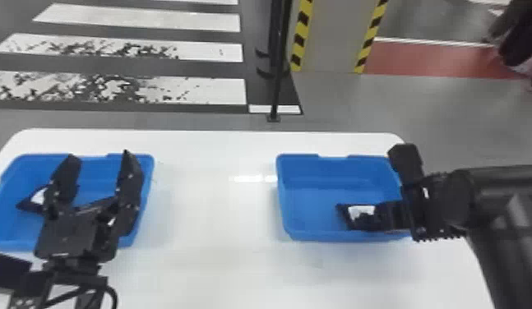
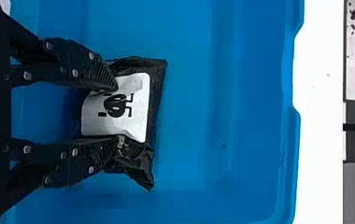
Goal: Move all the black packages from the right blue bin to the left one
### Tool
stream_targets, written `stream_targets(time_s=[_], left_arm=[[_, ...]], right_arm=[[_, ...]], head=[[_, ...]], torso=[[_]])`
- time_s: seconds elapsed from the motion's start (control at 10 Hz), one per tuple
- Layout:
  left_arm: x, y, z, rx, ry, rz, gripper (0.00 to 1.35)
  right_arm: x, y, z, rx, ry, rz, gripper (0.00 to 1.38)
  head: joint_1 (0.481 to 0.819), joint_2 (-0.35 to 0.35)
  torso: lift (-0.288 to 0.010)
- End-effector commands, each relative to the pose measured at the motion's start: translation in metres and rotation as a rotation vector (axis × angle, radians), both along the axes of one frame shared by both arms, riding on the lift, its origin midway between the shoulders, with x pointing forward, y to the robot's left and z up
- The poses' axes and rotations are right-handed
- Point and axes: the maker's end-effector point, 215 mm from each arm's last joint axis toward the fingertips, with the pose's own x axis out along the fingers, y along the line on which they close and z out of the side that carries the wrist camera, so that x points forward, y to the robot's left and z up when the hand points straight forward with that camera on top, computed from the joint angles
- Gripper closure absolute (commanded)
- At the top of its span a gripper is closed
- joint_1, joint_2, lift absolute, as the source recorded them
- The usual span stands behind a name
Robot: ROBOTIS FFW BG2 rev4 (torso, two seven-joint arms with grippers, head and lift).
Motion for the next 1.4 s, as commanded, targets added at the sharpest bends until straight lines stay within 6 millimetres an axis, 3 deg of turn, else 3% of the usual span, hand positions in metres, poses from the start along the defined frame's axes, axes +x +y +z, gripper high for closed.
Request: stream_targets(time_s=[0.0, 0.3, 0.4, 0.7, 1.0, 1.2, 1.3], left_arm=[[-0.001, 0.001, 0.001, -0.002, -0.004, 0.002, 0.29], [-0.004, 0.002, 0.004, -0.015, -0.016, 0.006, 0.29], [-0.003, 0.000, 0.005, -0.016, -0.018, 0.003, 0.29], [-0.003, -0.003, 0.009, -0.040, -0.032, -0.004, 0.28], [0.000, -0.031, 0.016, -0.113, -0.033, -0.069, 0.28], [0.005, -0.051, 0.009, -0.170, 0.006, -0.127, 0.29], [0.007, -0.067, 0.011, -0.201, 0.015, -0.172, 0.28]], right_arm=[[-0.006, 0.015, -0.003, 0.072, -0.019, 0.005, 1.14], [0.027, 0.042, 0.029, 0.183, -0.211, 0.033, 1.14], [0.043, 0.052, 0.049, 0.225, -0.303, 0.048, 1.14], [0.070, 0.116, 0.114, 0.508, -0.515, 0.133, 1.14], [0.059, 0.195, 0.165, 0.746, -0.574, 0.273, 1.14], [0.038, 0.246, 0.182, 0.865, -0.545, 0.358, 1.14], [0.035, 0.259, 0.183, 0.900, -0.530, 0.376, 1.14]], head=[[0.695, -0.097], [0.695, -0.065], [0.695, -0.050], [0.695, -0.007], [0.695, 0.070], [0.695, 0.095], [0.695, 0.117]], torso=[[-0.140], [-0.140], [-0.140], [-0.140], [-0.140], [-0.140], [-0.140]])
